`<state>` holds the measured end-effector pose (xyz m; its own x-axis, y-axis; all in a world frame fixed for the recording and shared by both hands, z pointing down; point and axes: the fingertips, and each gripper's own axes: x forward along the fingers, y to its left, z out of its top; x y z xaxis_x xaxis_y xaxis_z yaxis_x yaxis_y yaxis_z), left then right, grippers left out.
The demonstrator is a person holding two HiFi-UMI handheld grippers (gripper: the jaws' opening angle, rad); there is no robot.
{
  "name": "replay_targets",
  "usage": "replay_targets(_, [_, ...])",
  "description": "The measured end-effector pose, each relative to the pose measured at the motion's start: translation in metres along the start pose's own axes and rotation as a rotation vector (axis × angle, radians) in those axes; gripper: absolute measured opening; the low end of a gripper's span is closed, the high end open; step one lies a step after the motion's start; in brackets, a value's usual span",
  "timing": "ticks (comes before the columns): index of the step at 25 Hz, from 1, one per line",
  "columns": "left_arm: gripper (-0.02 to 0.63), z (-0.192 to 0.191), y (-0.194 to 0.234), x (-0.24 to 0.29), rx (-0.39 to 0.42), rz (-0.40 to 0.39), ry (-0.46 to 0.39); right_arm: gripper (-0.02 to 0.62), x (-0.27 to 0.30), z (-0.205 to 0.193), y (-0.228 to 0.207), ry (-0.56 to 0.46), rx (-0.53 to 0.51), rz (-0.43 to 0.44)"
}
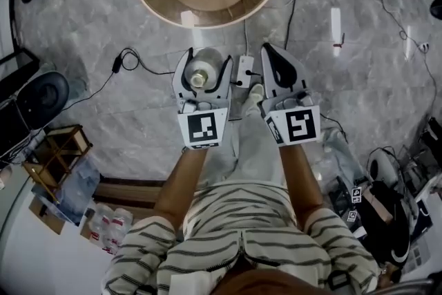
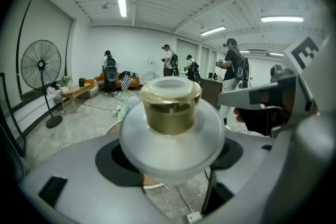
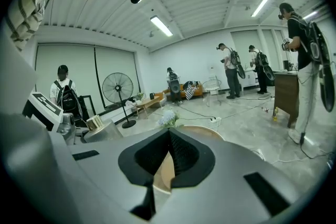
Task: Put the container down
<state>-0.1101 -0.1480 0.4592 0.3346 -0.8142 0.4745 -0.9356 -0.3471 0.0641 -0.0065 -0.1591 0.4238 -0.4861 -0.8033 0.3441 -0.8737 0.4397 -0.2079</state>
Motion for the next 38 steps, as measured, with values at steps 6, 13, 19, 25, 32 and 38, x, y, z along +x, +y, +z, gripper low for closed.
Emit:
replay_targets(6, [0.330,-0.030,0.007,0.037,0.001,-0.009,0.033,0.009,0.028,-0.031,-0.014,0.018,0.024,-0.033])
replay_targets(13, [0.330,-0.071,0.013,0.077,0.030,-0.023,0.065,0.009,0.047,-0.072,-0.026,0.037,0.060,-0.054])
replay_targets(19, [0.330,-0.095,0.022,0.113,0.055,-0.038,0.078,0.009,0.057,-0.093,-0.027,0.063,0.072,-0.061])
replay_targets(25, [0.330,-0.112,0.023,0.146,0.070,-0.059,0.062,0.009,0.064,-0.113,-0.037,0.086,0.082,-0.080])
replay_targets(32, [0.330,-0.140,0.029,0.191,0.083,-0.071,0.086,0.009,0.070,-0.137,-0.045,0.102,0.109,-0.105])
replay_targets(38, [0.330,-0.157,0.039,0.225,0.112,-0.069,0.099,0.009,0.074,-0.148,-0.047,0.109,0.129,-0.119])
